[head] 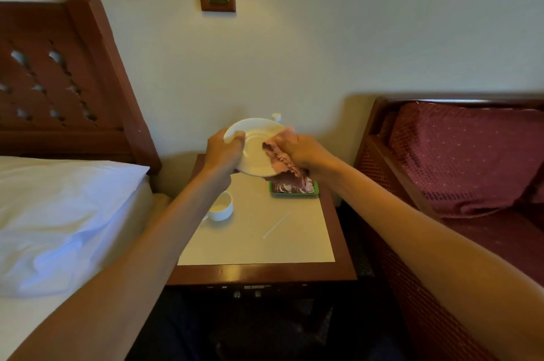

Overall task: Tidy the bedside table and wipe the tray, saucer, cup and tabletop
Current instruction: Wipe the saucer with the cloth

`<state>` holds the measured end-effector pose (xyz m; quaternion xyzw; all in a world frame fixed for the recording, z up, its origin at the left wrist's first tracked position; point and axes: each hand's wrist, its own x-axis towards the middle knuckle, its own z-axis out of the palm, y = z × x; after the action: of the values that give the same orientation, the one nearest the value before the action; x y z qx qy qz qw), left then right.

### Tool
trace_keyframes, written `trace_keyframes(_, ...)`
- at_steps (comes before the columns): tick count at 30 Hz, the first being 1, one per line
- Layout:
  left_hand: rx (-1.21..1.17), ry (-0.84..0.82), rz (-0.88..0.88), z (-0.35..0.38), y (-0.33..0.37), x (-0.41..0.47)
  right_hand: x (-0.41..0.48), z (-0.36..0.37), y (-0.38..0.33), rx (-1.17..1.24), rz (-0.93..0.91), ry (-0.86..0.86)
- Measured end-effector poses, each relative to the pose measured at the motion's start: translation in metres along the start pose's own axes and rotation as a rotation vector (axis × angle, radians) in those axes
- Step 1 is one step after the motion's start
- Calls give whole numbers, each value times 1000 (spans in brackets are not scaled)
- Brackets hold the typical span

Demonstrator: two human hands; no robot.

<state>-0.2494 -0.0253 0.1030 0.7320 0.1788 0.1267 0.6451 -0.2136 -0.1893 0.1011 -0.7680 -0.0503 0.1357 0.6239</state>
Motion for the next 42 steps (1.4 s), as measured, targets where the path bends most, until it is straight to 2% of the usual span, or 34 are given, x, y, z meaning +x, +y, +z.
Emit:
trace_keyframes(2, 38, -145, -74, -2, 0, -1, 1, -10, -6, -45, -6, -26)
trace_keyframes(3, 61, -165, -69, -2, 0, 0, 0, -10, -7, -63, -23, -5)
trace_keyframes(4, 68, -121, -30, 0, 2, 0, 1, -6, -5, -71, -33, 40)
trace_keyframes(6, 34, 82, 66, 9, 7, 0, -3, 10, 0, 16, -53, 121)
trace_keyframes(8, -35, 281, 127, 17, 11, -4, -8, 28, 6, 154, -31, 128)
trace_keyframes(10, -45, 305, 148, 18, 10, -5, -7, 30, 6, 172, -37, 156)
trace_keyframes(12, -93, 179, 107, 10, 9, -2, -2, 15, 0, 79, -83, 182)
trace_keyframes(14, -137, 29, 23, -3, 16, 3, -1, -7, -9, 2, -81, 67)
trace_keyframes(17, 27, -257, -102, -18, 27, 6, -8, -29, -17, -285, -154, -147)
trace_keyframes(19, 149, -341, -101, -14, 26, 3, -7, -32, -19, -408, -194, -156)
trace_keyframes(21, 160, -246, 3, -5, 24, 0, -5, -22, -13, -341, -189, -51)
trace_keyframes(23, 36, -47, 96, 5, 24, -2, -1, -2, 3, -183, -143, 160)
trace_keyframes(25, -38, 137, 138, 9, 26, -4, -1, 19, 20, -1, -92, 216)
trace_keyframes(26, -38, 162, 139, 9, 25, -5, -2, 24, 24, 46, -78, 212)
trace_keyframes(31, 40, -45, 17, -5, 17, -3, -3, 7, -1, 54, -92, 144)
trace_keyframes(32, 45, -32, 28, -4, 15, -4, -4, 8, -3, 42, -103, 156)
trace_keyframes(36, -172, 367, 218, 13, 14, -11, -23, 38, 0, -23, -176, 266)
trace_keyframes(37, -221, 423, 236, 15, 14, -12, -25, 43, 1, -22, -204, 272)
trace_keyframes(39, -289, 384, 194, 10, 16, -11, -24, 40, -4, -38, -230, 271)
trace_keyframes(42, -409, 82, 25, -12, 19, 0, -18, 12, -21, -161, -255, 230)
